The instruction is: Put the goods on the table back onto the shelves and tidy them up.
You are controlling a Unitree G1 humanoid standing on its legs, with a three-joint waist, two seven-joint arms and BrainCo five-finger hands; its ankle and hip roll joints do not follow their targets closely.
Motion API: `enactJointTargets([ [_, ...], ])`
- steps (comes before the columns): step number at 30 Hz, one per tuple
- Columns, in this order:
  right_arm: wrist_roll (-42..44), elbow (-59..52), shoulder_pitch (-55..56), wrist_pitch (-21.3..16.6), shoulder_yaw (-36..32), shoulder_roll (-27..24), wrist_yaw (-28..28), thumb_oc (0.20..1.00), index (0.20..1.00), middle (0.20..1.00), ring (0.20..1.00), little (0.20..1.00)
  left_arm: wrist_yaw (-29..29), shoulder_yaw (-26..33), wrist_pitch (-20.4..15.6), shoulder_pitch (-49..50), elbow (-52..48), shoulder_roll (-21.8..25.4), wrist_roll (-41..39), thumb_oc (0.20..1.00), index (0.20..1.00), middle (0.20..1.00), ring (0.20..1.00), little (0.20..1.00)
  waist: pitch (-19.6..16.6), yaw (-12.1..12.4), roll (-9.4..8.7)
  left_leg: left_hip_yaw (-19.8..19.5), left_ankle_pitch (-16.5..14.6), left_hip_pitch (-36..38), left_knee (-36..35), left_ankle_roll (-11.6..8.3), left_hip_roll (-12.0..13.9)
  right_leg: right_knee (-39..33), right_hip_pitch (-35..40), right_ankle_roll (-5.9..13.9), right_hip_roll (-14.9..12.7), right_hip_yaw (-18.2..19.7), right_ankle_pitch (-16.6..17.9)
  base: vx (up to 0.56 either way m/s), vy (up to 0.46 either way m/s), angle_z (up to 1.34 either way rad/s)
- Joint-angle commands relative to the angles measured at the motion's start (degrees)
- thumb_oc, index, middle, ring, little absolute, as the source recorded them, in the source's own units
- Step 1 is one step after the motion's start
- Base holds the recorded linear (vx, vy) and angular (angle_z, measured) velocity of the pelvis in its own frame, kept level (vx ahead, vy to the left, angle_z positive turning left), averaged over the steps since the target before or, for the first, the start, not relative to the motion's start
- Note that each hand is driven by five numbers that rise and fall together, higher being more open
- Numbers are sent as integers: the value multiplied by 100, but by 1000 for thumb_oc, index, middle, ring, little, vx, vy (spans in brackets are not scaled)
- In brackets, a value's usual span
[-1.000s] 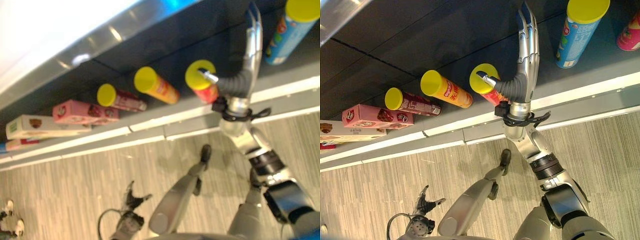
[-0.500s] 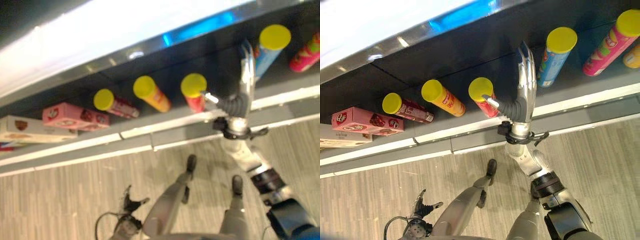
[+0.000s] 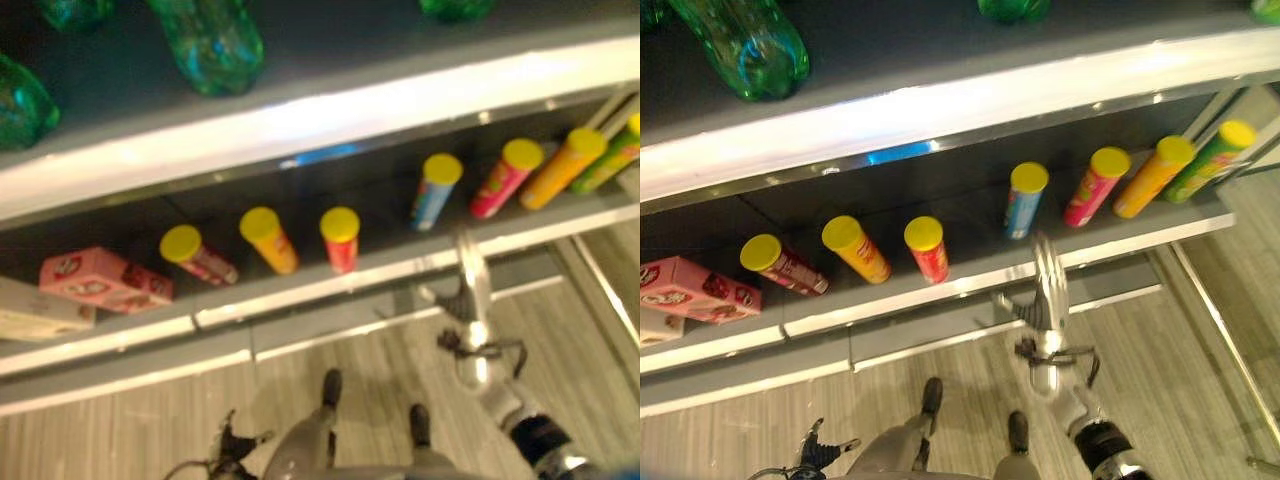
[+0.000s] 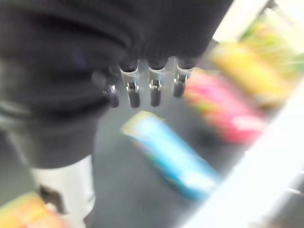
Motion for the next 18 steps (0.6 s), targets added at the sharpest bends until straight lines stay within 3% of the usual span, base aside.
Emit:
enactJointTargets([
  [1, 199, 59, 44, 97, 12, -61, 228, 1000, 1000, 1000, 1000, 1000, -127, -157, -87, 71, 321, -291, 177, 1000, 1000, 1000, 1000, 1000, -300, -16, 292, -138, -320, 39, -101, -345, 619, 104, 51, 19, 53, -218, -129, 47, -22, -12],
  [4, 492, 2130, 220, 577, 41, 401, 831, 1000, 1000, 1000, 1000, 1000, -422, -196, -103, 35, 383, -256, 131, 1000, 1000, 1000, 1000, 1000, -451, -110, 233, -43, -329, 243, -101, -419, 737, 78, 207, -8, 160, -140, -125, 40, -31, -20],
  [9, 411, 3243, 669, 1127, -127, 545, 1350, 1000, 1000, 1000, 1000, 1000, -651, -166, -71, 101, 342, -354, -52, 1000, 1000, 1000, 1000, 1000, -538, -193, 214, 19, -330, 364, -101, -500, 832, 56, 296, -48, 282, -120, -125, 3, -35, -7],
  [12, 486, 3415, 811, 1245, -269, 598, 1518, 1000, 1000, 1000, 1000, 1000, -711, -125, -67, 134, 328, -372, -207, 1000, 1000, 1000, 1000, 1000, -538, -220, 217, 25, -319, 388, -101, -521, 864, 76, 310, -56, 310, -122, -141, -5, -36, -8],
  [18, 722, 3336, 1040, 1325, -365, 700, 1388, 1000, 1000, 1000, 1000, 1000, -910, 109, -341, 209, -129, -447, -1611, 1000, 1000, 1000, 1000, 1000, -484, -244, 221, -8, -262, 437, -101, -572, 914, 69, 402, -100, 383, -156, -159, 5, -45, -3],
])
